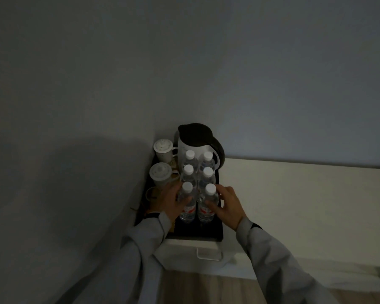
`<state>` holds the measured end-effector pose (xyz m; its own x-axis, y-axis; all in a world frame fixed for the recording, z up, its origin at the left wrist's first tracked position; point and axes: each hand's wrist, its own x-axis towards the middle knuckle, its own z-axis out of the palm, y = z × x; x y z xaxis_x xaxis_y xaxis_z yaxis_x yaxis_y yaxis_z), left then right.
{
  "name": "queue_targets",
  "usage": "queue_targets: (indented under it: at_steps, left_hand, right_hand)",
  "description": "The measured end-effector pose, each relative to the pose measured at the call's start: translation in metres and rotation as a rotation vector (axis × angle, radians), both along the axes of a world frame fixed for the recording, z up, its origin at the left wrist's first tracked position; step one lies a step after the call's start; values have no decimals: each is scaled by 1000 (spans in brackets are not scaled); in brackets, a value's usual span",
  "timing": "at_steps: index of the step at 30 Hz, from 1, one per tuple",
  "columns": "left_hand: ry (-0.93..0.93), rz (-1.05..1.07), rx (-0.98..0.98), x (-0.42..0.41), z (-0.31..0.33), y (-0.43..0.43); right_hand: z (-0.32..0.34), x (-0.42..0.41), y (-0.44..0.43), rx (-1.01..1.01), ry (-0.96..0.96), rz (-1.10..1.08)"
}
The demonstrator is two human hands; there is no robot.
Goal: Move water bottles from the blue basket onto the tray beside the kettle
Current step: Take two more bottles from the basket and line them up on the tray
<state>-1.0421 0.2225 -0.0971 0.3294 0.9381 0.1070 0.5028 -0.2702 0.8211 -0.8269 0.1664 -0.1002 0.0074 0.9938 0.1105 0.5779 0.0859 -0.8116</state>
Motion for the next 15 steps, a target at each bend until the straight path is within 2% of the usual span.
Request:
queue_targets:
  at_steps: [15]
  left_hand:
    - [14, 75, 52, 0, -5, -1]
  right_hand:
    - [4, -16, -2, -21, 29, -87]
